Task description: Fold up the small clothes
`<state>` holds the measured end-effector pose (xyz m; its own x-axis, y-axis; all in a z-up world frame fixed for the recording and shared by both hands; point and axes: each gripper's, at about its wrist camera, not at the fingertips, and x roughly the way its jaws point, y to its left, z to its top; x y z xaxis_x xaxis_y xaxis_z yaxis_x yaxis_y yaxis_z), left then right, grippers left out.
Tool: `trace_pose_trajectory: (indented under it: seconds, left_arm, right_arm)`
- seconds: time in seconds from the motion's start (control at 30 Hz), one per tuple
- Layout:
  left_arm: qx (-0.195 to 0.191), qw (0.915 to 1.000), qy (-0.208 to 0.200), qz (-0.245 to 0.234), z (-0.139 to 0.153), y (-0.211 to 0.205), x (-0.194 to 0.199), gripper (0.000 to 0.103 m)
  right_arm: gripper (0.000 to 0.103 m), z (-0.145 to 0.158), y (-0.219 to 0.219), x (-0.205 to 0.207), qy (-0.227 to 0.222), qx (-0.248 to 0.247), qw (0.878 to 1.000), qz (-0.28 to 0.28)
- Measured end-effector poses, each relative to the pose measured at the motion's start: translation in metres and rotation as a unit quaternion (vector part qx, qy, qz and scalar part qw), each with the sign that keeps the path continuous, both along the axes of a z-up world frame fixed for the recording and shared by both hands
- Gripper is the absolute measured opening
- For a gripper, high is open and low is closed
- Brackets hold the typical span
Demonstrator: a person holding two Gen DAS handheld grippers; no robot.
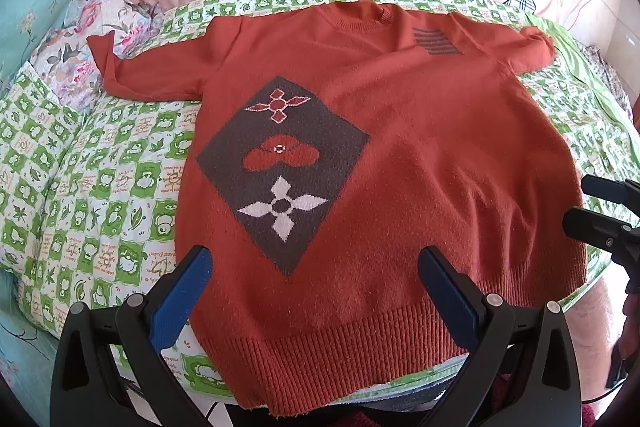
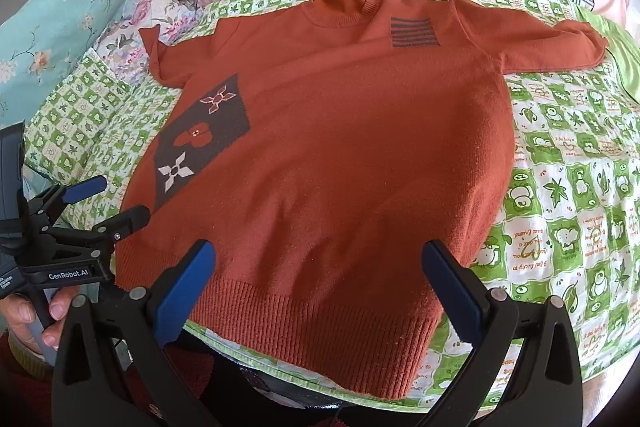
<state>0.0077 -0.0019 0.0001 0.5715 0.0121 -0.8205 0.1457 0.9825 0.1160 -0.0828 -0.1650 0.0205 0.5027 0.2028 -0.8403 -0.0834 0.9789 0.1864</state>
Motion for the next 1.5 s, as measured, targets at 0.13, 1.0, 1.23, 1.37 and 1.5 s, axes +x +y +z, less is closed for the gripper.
trace_pose_trajectory:
  seconds: [0.13, 1.0, 1.23, 1.37, 1.5]
  left_arm:
    - [-0.001, 0.9998, -0.022, -0.002, 0.001, -0.001, 0.0, 0.103]
    - [-0.005, 0.9996, -0.026, -0.015, -0.002, -0.004, 0.025, 0.103]
    - [-0.011, 0.9994, -0.032, -0.007, -0.005, -0.005, 0.055, 0.103]
    - [-0.002, 0.9999, -0.015, -0.004, -0.008, -0.008, 0.077, 0.103]
    - [-0.007, 1.0, -0.005, 0.003, -0.009, -0.01, 0.099, 0.103]
  right_arm:
    - [0.103, 0.002, 0.0, 0.0, -0.01, 0.005, 1.0, 0.0]
    - [0.103, 0.002, -0.034, 0.024, -0.011, 0.051, 0.998, -0.017]
    - [0.103, 0.001, -0.117, 0.053, -0.014, 0.099, 0.99, -0.101]
    - [0.103, 0.011, -0.182, 0.074, -0.034, 0.093, 0.979, -0.176]
    - [0.101, 0.022, -0.255, 0.104, -0.07, 0.08, 0.963, -0.247]
